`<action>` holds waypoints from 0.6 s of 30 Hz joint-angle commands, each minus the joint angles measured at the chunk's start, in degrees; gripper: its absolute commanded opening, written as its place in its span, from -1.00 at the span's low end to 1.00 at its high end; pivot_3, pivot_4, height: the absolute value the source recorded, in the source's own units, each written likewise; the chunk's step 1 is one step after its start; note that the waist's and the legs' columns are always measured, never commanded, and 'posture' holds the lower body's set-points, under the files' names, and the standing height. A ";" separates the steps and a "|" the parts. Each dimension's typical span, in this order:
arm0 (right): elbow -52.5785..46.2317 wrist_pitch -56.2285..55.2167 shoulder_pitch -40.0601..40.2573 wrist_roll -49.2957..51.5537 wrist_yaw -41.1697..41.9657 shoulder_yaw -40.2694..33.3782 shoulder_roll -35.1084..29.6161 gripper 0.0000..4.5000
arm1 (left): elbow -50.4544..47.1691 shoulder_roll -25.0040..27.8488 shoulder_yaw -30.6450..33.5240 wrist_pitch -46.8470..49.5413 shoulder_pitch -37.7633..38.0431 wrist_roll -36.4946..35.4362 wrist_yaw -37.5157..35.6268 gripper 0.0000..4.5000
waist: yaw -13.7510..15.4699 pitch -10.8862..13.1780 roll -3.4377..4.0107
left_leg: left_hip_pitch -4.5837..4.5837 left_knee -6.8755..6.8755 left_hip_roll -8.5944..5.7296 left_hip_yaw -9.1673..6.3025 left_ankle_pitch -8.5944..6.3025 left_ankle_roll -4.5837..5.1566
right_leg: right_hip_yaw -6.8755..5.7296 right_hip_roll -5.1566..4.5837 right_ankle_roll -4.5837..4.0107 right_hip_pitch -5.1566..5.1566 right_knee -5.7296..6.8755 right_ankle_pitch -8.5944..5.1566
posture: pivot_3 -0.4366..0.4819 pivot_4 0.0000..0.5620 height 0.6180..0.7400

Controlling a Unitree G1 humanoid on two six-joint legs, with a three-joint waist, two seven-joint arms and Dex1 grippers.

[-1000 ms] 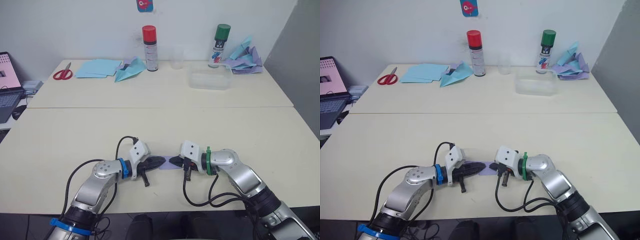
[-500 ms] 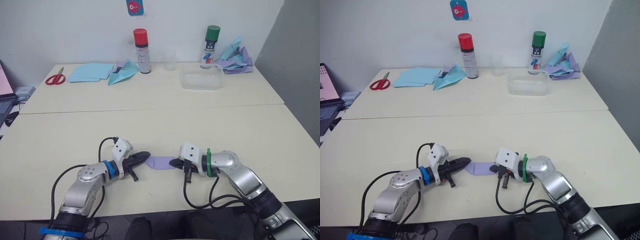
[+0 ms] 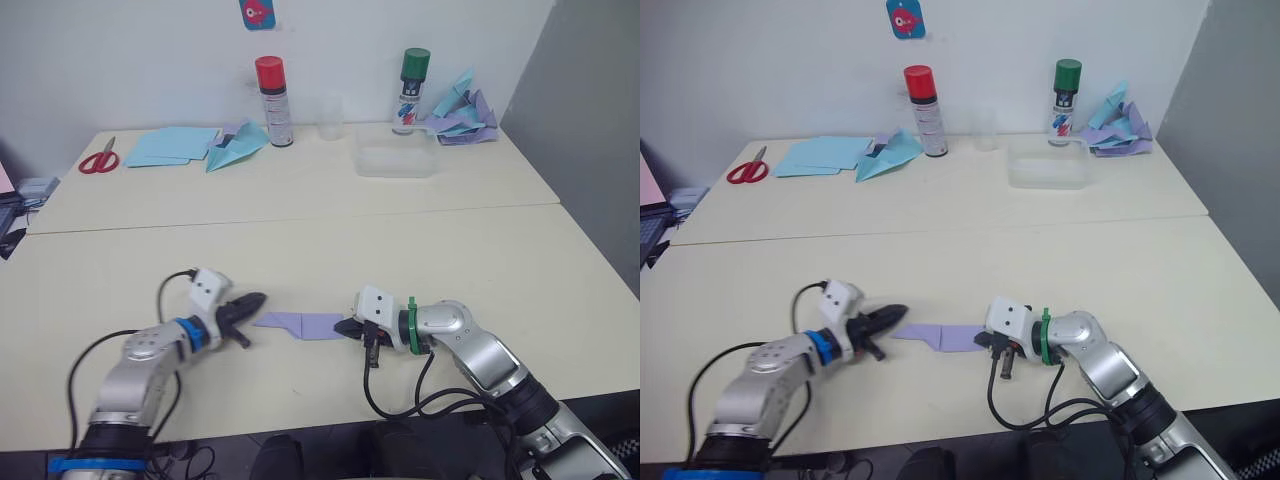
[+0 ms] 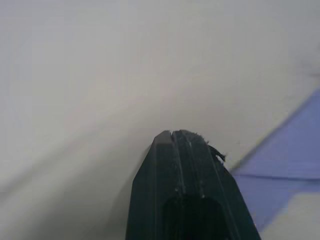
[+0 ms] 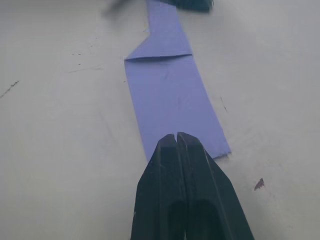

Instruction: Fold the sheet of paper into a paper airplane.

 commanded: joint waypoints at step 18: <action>4.33 -0.83 -1.58 -1.37 0.69 0.31 1.64 -1.00 | -12.73 4.91 -8.87 6.96 -0.15 2.43 -6.80 -1.00 | -0.28 0.50 -0.79 | -0.49 -0.04 0.01 0.24 -0.09 -0.16 | 0.17 0.01 0.36 -0.56 0.02 0.22 | -0.05 -0.47 1.00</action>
